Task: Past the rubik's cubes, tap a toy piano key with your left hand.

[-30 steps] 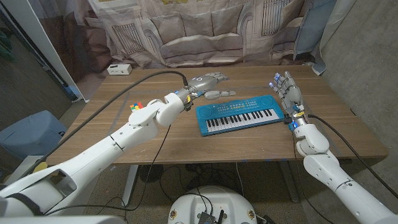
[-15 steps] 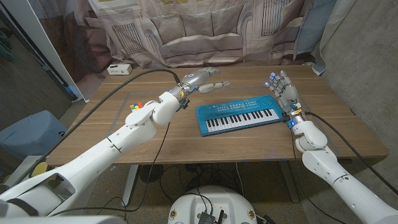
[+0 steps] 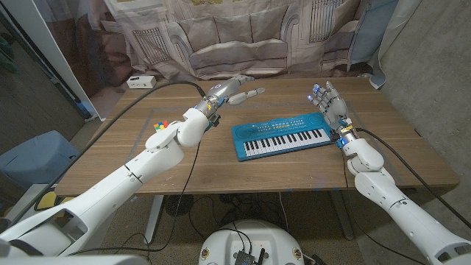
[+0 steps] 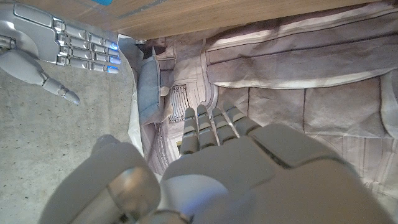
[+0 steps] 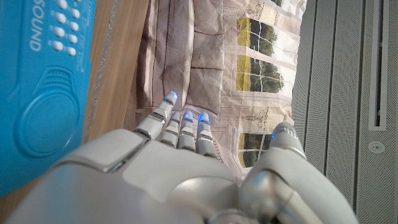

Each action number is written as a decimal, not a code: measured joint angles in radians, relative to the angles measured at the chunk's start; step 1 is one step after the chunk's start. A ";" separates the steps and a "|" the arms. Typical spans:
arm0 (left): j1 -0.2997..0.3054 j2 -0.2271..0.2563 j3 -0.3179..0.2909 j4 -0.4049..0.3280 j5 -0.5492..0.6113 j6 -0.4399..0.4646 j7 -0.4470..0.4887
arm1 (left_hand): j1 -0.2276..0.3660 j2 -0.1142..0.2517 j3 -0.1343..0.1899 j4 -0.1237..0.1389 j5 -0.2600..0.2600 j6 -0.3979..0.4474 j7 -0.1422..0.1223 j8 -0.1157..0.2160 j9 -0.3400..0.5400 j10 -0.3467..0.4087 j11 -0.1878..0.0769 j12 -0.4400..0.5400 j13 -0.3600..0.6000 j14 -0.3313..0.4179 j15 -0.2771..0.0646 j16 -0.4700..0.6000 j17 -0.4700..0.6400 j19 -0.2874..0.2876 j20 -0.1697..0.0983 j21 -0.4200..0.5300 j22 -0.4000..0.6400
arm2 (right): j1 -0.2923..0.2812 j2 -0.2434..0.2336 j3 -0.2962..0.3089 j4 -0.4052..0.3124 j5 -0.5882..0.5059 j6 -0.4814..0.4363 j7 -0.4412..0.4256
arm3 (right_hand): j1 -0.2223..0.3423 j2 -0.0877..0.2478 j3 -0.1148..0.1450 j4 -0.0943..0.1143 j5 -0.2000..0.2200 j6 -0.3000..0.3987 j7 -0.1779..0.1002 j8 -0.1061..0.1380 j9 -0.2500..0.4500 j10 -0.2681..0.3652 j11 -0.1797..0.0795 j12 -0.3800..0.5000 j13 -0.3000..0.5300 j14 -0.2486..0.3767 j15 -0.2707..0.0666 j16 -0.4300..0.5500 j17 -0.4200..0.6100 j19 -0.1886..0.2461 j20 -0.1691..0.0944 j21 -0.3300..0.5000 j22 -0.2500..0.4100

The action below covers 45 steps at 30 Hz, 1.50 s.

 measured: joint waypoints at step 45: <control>0.106 -0.046 -0.153 0.151 -0.605 -0.216 0.070 | 0.033 0.004 0.011 -0.011 -0.008 -0.036 0.043 -0.020 -0.005 -0.013 0.055 -0.024 0.003 0.008 0.042 -0.012 0.000 -0.007 0.043 -0.023 0.003 | 0.140 0.049 -0.058 0.127 0.025 -0.017 0.167 | -0.005 0.005 -0.011 0.003 0.000 -0.013 0.013 -0.008 0.000 -0.002 0.013 -0.004 0.000 0.000 0.000 -0.006 0.000 -0.004 0.004 0.000 0.000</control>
